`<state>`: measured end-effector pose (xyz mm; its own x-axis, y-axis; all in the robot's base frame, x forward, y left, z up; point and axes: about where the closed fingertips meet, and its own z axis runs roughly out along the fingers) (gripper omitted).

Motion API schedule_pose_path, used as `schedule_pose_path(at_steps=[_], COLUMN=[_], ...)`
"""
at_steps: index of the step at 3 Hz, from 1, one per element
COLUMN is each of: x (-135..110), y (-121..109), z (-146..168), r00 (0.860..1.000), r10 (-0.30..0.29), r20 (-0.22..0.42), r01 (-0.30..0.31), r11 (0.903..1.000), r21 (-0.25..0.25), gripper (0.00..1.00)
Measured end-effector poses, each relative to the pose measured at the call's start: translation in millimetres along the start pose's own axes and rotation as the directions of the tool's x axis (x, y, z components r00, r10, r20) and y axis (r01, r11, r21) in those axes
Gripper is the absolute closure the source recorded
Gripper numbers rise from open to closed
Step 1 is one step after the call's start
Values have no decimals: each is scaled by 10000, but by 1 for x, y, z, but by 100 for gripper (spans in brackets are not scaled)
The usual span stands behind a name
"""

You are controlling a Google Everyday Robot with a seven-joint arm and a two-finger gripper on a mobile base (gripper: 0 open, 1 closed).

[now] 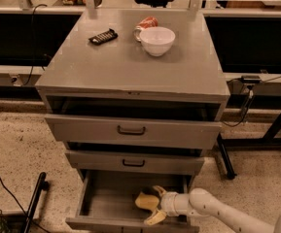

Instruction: Place sponge into bottom drawer

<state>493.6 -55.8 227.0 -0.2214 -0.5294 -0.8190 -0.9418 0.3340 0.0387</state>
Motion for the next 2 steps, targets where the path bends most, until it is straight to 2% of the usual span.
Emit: schedule_pose_path(at_steps=[1,2], x=[-6,-21], y=[6,13], z=[-4,-29], r00=[9998,9994], r10=[-69,-213], r20=[178,267], r01=[75,220], r11=[9994,9994], r21=[-346,-259], gripper=[0,0])
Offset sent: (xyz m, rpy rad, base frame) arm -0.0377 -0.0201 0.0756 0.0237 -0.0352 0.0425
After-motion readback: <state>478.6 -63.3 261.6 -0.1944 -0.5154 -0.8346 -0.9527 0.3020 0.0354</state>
